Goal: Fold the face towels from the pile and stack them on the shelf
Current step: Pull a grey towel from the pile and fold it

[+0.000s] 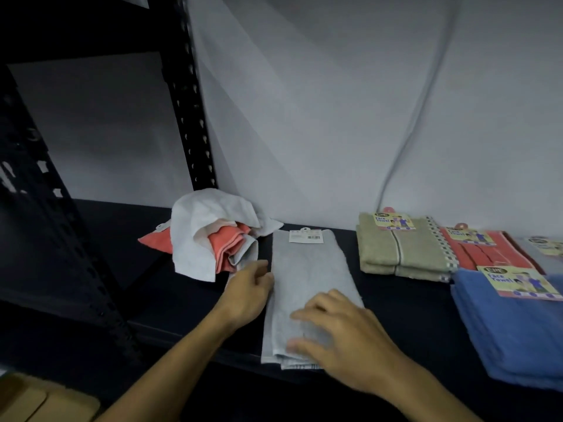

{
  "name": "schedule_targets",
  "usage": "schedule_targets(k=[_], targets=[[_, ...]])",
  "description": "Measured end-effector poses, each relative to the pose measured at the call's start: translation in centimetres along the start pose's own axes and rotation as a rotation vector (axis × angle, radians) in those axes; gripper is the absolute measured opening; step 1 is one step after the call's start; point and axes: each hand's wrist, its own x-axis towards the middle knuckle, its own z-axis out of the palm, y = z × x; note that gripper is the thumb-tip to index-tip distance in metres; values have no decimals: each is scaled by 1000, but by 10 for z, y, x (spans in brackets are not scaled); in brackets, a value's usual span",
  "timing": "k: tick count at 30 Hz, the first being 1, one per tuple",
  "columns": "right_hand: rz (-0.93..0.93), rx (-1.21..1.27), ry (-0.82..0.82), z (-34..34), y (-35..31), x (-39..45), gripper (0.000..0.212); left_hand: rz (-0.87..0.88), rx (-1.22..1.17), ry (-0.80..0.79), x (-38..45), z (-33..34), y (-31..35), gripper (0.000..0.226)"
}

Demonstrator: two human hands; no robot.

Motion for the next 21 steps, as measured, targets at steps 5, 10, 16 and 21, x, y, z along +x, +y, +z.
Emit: schedule_targets(k=[5,10,16,21], targets=[[-61,-9,23,21,5,-16,38,279,264,53,-23,3,-27,35],[224,401,219,16,10,-11,8,362,306,88,-23,11,-36,39],[571,638,666,-6,39,-9,21,278,377,35,-20,15,-41,48],[756,397,669,-21,73,-20,16,266,336,44,-21,15,-38,45]])
